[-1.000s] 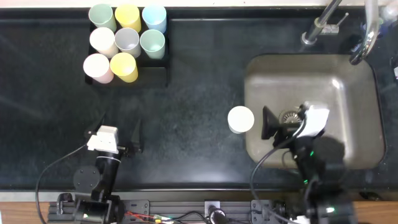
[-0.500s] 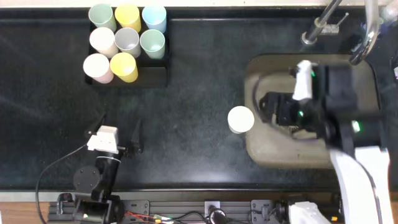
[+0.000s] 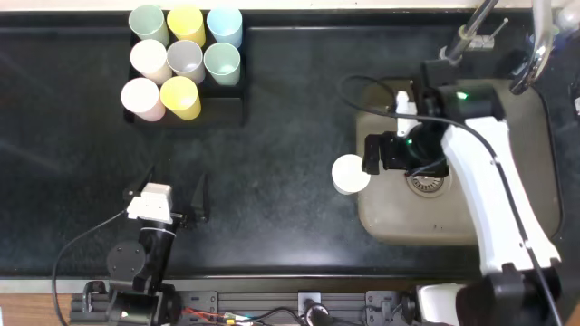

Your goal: Store Cups

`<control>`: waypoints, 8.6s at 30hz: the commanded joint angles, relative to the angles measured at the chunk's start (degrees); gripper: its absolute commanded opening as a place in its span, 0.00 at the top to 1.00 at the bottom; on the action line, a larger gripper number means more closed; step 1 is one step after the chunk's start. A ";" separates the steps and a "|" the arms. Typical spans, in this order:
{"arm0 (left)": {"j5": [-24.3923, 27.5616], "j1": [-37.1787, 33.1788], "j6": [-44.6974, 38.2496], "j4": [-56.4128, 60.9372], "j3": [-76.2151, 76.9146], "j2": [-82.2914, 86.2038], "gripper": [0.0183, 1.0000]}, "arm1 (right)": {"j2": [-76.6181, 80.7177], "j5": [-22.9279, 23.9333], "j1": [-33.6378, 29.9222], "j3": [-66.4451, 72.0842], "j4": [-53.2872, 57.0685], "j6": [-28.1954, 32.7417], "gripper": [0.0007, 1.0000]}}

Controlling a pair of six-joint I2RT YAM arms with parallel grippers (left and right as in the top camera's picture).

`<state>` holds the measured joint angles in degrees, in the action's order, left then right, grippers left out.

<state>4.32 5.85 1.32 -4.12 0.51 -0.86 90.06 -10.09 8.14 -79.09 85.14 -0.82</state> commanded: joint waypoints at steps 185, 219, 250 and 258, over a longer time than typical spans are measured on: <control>0.59 -0.37 0.17 -0.24 -0.04 0.52 0.00 | -24.11 4.98 10.54 2.49 -28.35 -0.52 0.00; 0.59 -0.37 0.17 -0.26 -0.04 0.52 0.00 | -89.70 3.06 -4.57 74.77 -85.46 -0.87 0.00; 0.57 -0.37 0.17 -0.24 -0.04 0.52 0.00 | -89.85 5.44 -1.68 78.82 -81.11 -0.87 0.00; 0.57 -0.37 0.20 -0.24 -0.04 0.52 0.00 | -89.85 5.44 -1.68 78.82 -81.11 -0.87 0.00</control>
<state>4.32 5.85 1.32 -4.14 0.51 -0.86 0.84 -5.08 6.09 -1.04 4.16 -1.52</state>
